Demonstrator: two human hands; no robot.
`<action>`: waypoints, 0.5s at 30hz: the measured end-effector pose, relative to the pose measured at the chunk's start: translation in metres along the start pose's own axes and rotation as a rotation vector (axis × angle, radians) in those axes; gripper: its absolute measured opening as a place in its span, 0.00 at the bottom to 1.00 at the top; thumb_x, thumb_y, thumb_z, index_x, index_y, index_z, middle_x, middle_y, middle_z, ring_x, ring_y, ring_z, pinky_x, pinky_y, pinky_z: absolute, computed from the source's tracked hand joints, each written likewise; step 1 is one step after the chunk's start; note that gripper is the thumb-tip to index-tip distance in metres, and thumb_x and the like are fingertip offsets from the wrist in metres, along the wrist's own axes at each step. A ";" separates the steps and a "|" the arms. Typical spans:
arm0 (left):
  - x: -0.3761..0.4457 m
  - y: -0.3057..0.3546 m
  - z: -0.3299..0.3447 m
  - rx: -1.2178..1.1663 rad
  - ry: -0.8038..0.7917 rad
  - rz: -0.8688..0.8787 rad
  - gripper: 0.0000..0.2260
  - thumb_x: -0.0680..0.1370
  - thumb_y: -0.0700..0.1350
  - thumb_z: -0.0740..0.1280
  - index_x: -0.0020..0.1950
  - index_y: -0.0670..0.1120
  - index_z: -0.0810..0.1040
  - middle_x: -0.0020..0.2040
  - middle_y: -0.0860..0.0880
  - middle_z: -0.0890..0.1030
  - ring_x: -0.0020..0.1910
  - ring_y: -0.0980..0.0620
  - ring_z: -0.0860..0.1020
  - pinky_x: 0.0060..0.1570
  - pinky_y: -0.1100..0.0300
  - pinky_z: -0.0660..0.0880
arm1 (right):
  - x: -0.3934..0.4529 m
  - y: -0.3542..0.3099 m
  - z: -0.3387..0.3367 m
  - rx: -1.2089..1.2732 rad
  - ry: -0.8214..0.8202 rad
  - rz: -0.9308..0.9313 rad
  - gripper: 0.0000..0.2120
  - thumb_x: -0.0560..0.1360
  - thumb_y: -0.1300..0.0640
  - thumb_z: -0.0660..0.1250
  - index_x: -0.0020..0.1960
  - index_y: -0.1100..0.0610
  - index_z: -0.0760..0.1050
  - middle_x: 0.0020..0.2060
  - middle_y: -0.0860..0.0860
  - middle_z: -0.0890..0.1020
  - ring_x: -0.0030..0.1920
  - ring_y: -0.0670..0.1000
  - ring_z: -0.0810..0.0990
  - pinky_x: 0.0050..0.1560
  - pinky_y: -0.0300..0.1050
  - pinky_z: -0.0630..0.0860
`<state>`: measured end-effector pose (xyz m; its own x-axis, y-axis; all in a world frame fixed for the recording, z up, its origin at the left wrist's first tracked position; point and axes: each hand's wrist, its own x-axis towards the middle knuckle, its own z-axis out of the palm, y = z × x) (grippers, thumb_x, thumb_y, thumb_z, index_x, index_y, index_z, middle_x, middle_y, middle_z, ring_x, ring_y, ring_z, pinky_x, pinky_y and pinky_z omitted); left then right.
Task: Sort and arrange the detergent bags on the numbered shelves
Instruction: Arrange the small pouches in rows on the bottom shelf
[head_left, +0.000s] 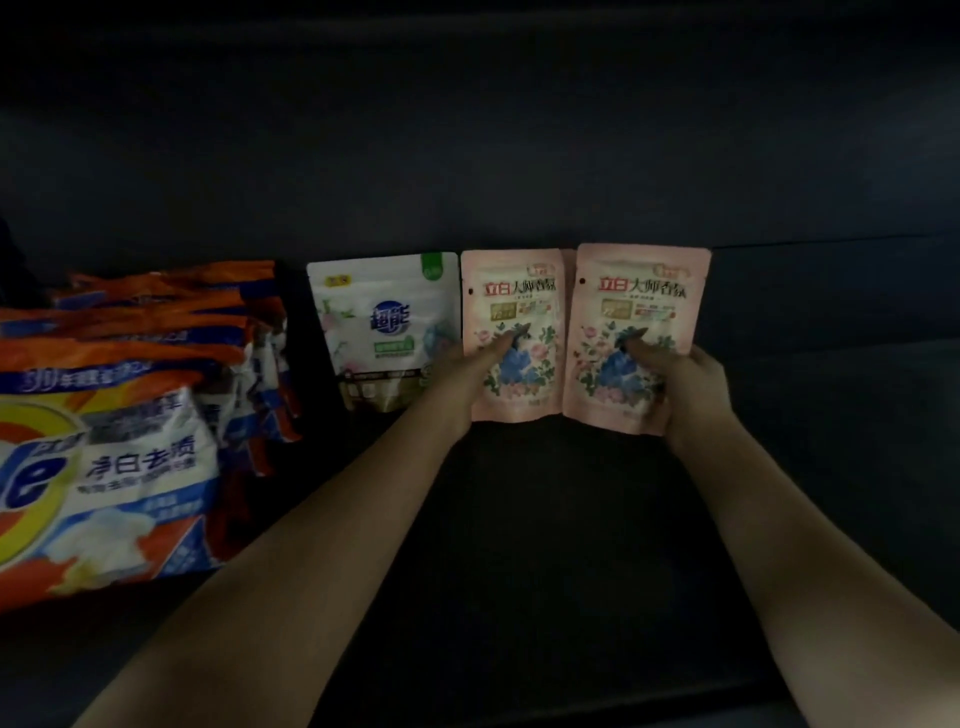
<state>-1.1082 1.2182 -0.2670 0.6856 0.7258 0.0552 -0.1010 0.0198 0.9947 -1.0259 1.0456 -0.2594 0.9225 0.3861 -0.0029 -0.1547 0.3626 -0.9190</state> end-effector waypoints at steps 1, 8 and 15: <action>0.001 -0.004 0.003 0.012 -0.008 -0.009 0.16 0.73 0.51 0.72 0.59 0.52 0.76 0.54 0.51 0.80 0.48 0.53 0.77 0.49 0.58 0.74 | 0.001 0.001 -0.001 0.013 0.004 0.003 0.08 0.70 0.63 0.72 0.47 0.56 0.76 0.44 0.55 0.83 0.44 0.54 0.83 0.41 0.51 0.79; 0.009 -0.010 0.008 0.023 -0.074 0.056 0.12 0.74 0.46 0.72 0.56 0.50 0.77 0.57 0.47 0.81 0.50 0.52 0.80 0.52 0.56 0.77 | 0.005 0.002 -0.002 0.018 -0.012 -0.017 0.08 0.70 0.64 0.71 0.48 0.57 0.77 0.42 0.54 0.83 0.41 0.53 0.83 0.37 0.47 0.78; 0.001 -0.012 -0.012 0.378 -0.281 0.060 0.24 0.71 0.41 0.74 0.66 0.47 0.73 0.61 0.50 0.78 0.58 0.54 0.76 0.58 0.60 0.72 | 0.003 0.003 -0.002 0.016 -0.012 0.010 0.08 0.70 0.64 0.71 0.47 0.56 0.76 0.43 0.54 0.82 0.42 0.53 0.82 0.37 0.48 0.77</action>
<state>-1.1151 1.2269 -0.2796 0.8601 0.5033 0.0829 0.0877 -0.3061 0.9480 -1.0223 1.0461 -0.2626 0.9167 0.3995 -0.0075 -0.1695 0.3719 -0.9127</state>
